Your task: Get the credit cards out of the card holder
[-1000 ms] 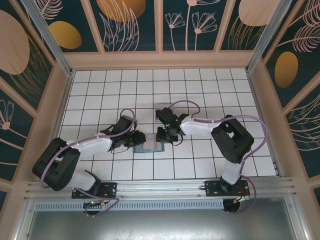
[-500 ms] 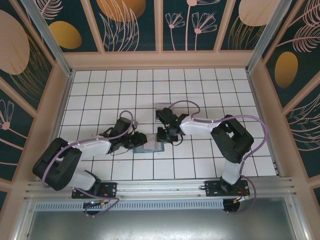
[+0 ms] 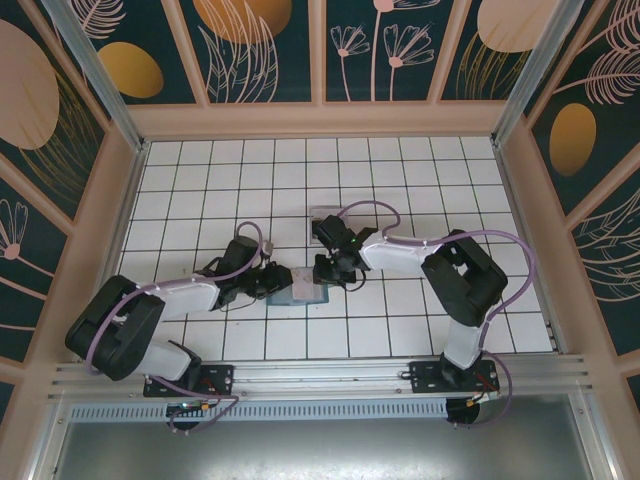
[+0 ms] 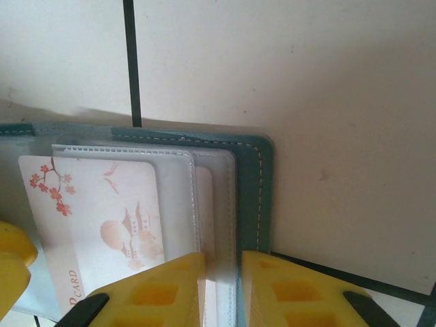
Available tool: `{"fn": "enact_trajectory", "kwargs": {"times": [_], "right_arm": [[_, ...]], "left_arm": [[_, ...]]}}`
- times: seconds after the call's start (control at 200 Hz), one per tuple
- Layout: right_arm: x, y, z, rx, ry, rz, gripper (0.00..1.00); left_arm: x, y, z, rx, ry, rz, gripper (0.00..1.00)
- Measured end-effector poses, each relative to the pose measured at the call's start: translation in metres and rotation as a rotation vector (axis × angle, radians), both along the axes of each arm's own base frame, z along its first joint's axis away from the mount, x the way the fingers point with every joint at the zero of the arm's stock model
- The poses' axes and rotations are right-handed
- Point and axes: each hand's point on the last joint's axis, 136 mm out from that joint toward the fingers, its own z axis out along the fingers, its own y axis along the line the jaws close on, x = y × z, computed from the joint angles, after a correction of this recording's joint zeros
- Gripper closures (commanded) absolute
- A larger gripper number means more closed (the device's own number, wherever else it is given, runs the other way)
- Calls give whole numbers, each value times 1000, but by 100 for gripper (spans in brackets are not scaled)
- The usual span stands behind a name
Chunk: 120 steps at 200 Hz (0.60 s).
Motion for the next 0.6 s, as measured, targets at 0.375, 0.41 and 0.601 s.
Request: {"fn": "enact_trajectory", "kwargs": {"times": [0.375, 0.41, 0.601], "right_arm": [[0, 0, 0, 0, 1, -1, 79], [0, 0, 0, 0, 1, -1, 79], [0, 0, 0, 0, 1, -1, 79]], "left_arm": [[-3, -5, -9, -30, 29, -15, 78], [-4, -5, -9, -33, 29, -15, 78], [-4, -6, -8, -47, 22, -15, 82]]}}
